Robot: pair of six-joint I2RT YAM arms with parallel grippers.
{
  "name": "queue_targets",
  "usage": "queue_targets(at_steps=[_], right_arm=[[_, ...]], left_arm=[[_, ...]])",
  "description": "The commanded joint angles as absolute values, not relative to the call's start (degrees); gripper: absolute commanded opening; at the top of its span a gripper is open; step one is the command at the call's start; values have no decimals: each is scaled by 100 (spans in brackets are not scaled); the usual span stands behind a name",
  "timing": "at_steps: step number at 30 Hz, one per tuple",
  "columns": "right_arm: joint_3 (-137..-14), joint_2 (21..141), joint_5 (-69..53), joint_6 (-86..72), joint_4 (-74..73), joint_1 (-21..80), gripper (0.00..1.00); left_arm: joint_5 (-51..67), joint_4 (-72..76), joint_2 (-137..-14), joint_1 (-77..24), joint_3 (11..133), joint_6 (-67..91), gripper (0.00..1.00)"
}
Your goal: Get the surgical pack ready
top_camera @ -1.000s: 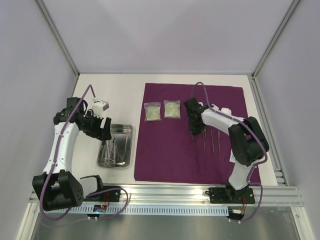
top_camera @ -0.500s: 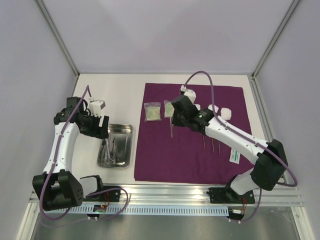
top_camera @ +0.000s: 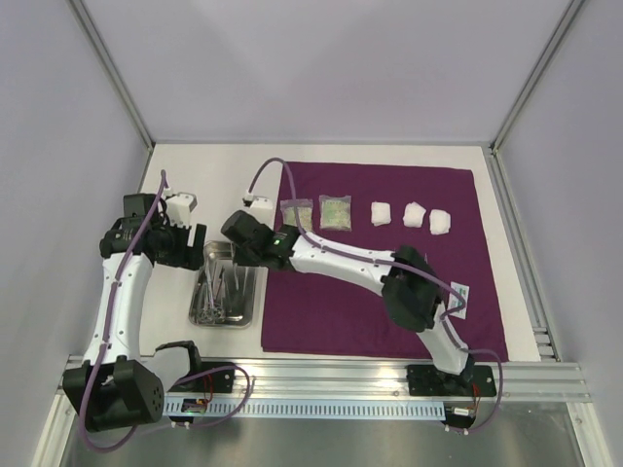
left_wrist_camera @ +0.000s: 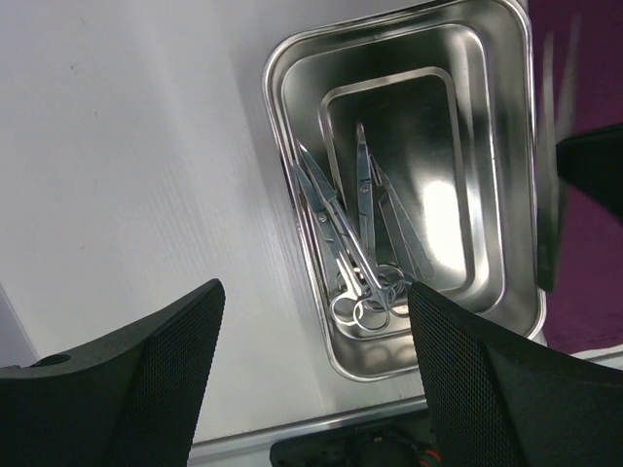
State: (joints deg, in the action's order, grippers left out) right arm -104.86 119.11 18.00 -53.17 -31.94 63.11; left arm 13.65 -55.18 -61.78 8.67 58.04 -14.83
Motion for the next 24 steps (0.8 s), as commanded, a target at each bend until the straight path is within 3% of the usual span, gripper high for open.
queue_targets(at_steps=[1, 7, 24], right_arm=[[-11186, 12575, 1845, -5853, -3637, 6407, 0], [-11838, 13244, 2215, -5949, -4191, 6618, 0], [-11760, 13763, 1670, -6935, -4421, 6803, 0]], left_arm=[[1195, -5326, -6021, 888, 5774, -1301, 85], [1239, -5230, -6012, 879, 5669, -1231, 85], [1266, -5186, -6126, 888, 5625, -1266, 85]])
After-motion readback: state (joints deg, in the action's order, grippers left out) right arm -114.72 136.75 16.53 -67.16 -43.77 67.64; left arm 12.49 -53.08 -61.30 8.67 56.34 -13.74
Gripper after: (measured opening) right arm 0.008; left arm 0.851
